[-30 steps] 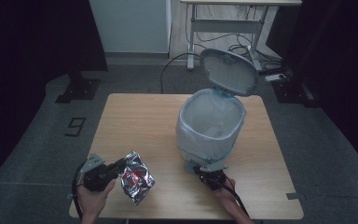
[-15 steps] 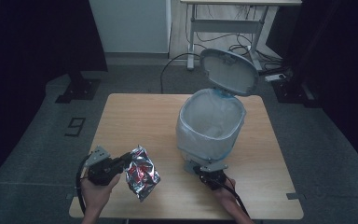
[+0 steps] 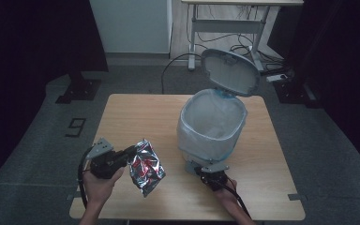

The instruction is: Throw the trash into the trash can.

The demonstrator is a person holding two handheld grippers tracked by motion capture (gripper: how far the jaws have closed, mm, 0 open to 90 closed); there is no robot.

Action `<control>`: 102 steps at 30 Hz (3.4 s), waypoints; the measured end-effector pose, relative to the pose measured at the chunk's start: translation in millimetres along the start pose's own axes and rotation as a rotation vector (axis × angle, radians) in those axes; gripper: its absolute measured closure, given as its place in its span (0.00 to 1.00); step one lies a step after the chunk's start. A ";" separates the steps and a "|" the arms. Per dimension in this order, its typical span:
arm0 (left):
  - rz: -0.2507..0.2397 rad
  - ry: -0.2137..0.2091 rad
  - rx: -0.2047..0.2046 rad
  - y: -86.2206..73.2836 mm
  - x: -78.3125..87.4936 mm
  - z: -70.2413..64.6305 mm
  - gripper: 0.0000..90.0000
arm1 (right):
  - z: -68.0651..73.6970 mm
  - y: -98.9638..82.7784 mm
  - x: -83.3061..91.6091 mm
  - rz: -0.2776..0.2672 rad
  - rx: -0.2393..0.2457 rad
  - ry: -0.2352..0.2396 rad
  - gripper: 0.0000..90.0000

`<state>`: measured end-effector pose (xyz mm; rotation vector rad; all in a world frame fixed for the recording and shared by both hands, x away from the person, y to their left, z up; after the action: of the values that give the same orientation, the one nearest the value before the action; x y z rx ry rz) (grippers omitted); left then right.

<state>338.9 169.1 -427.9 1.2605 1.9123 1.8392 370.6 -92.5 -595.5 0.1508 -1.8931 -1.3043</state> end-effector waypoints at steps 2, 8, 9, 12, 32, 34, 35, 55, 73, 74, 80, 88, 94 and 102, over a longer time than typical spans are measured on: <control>-0.001 -0.001 -0.003 2.9 -0.8 -0.9 0.97 | 0.2 0.1 0.0 0.000 -0.001 0.000 1.00; 0.000 -0.010 -0.006 9.9 -3.3 -4.0 0.97 | 0.0 0.0 0.0 -0.001 0.001 0.000 1.00; 0.000 -0.010 -0.007 10.8 -3.5 -4.4 0.97 | 0.0 0.1 0.0 -0.001 0.001 -0.001 1.00; -0.002 -0.012 -0.012 15.0 -4.0 -6.0 0.97 | 0.0 0.1 0.0 -0.001 0.002 -0.001 1.00; -0.016 -0.035 -0.048 44.2 -8.0 -19.9 0.97 | 0.0 0.0 0.1 0.001 0.004 -0.003 1.00; -0.016 -0.037 -0.054 46.8 -8.5 -21.5 0.97 | 0.0 0.0 0.1 0.000 0.003 -0.001 1.00; -0.017 -0.039 -0.058 47.9 -8.9 -22.4 0.97 | 0.1 0.0 0.1 0.000 0.003 -0.001 1.00; -0.027 -0.047 -0.076 71.0 -6.6 -27.5 0.97 | 0.3 -0.1 0.4 0.002 0.004 -0.003 1.00; -0.026 -0.060 -0.089 92.2 -10.9 -31.4 0.97 | 0.4 -0.1 0.4 0.003 0.004 -0.004 1.00; -0.027 -0.060 -0.090 93.6 -11.2 -31.7 0.97 | 0.4 -0.1 0.4 0.003 0.004 -0.003 1.00; -0.026 -0.063 -0.105 101.9 -14.5 -34.0 0.97 | 0.2 -0.2 0.4 0.003 0.002 -0.002 1.00; -0.018 -0.069 -0.109 112.4 -20.4 -33.4 0.97 | 0.2 -0.1 0.4 0.003 0.003 -0.002 1.00; -0.014 -0.071 -0.112 120.3 -25.3 -32.4 0.97 | 0.2 -0.1 0.4 0.002 0.004 -0.001 1.00; -0.003 -0.085 -0.121 126.6 -34.5 -37.4 0.97 | 0.1 -0.2 0.4 0.001 0.009 -0.002 1.00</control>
<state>389.3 100.9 -320.9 1.2745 1.7309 1.8388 370.3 -92.7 -595.5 0.1538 -1.9007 -1.2954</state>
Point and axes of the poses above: each handheld gripper's, and its own axes: x roughly backward along the jaws, y roughly out of its top, z roughly to its left, the point moved 8 cm from there along -x, roughly forward along the jaws, and after that the axes turned 5 degrees about -y, right-handed, at the moved point
